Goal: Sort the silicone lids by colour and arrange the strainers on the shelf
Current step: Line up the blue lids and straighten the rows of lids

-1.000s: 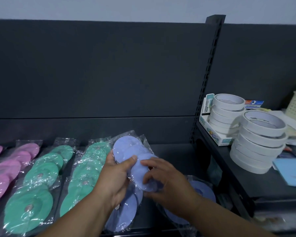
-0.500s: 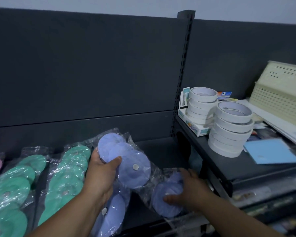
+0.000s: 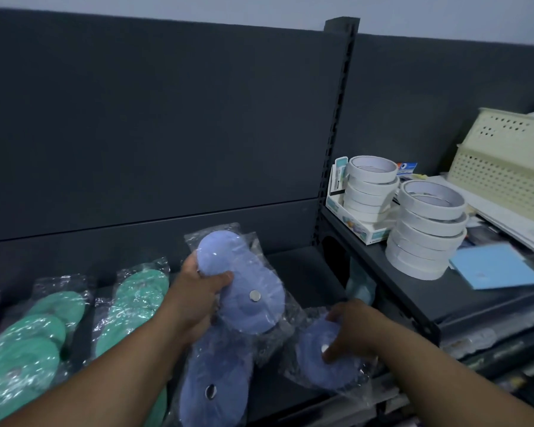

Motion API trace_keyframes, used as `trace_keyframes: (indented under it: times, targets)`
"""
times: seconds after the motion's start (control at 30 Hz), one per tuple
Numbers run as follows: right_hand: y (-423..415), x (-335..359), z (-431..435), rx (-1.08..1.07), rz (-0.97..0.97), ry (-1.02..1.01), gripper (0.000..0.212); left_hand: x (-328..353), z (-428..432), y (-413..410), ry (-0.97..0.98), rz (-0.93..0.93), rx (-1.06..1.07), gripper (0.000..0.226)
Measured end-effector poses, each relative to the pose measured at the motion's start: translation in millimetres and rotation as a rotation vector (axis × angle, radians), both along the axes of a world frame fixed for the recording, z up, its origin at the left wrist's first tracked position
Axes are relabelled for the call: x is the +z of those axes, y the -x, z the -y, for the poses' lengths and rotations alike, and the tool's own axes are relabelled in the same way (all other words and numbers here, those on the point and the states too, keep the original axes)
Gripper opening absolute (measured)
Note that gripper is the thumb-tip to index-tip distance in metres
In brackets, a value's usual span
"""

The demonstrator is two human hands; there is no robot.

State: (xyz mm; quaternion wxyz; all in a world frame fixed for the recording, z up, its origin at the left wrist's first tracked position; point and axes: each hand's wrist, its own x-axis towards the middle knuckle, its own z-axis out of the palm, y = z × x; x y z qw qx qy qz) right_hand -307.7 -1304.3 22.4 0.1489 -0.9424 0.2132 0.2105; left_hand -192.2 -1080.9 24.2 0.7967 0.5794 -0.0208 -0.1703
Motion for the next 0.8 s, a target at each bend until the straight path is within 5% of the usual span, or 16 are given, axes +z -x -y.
trace_keyframes:
  times: [0.1, 0.23, 0.43, 0.57, 0.67, 0.8]
  targets:
    - [-11.5, 10.2, -7.3, -0.019, 0.044, -0.015, 0.067, 2.6, 5.9, -11.7, -0.045, -0.027, -0.143, 0.05]
    - [-38.4, 9.0, -21.1, -0.193, 0.486, -0.228, 0.048, -7.1, 21.6, -25.3, -0.059, -0.049, -0.227, 0.054]
    - [-80.0, -7.8, -28.6, -0.374, 0.433, -0.816, 0.045, -24.0, 49.1, -46.5, -0.101, -0.069, -0.195, 0.05]
    - [-110.5, -21.1, -14.6, -0.456, 0.419, -0.785, 0.06, -37.0, 65.1, -63.5, -0.283, 0.006, -0.138, 0.05]
    - [-121.6, -23.9, -6.1, -0.425, 0.361, -0.672, 0.078, -35.4, 73.6, -59.6, -0.681, 0.201, -0.146, 0.056]
    - [-125.4, -32.2, -1.5, -0.306, 0.302, -0.573, 0.062, -33.8, 81.7, -49.2, -0.724, 0.553, -0.321, 0.034]
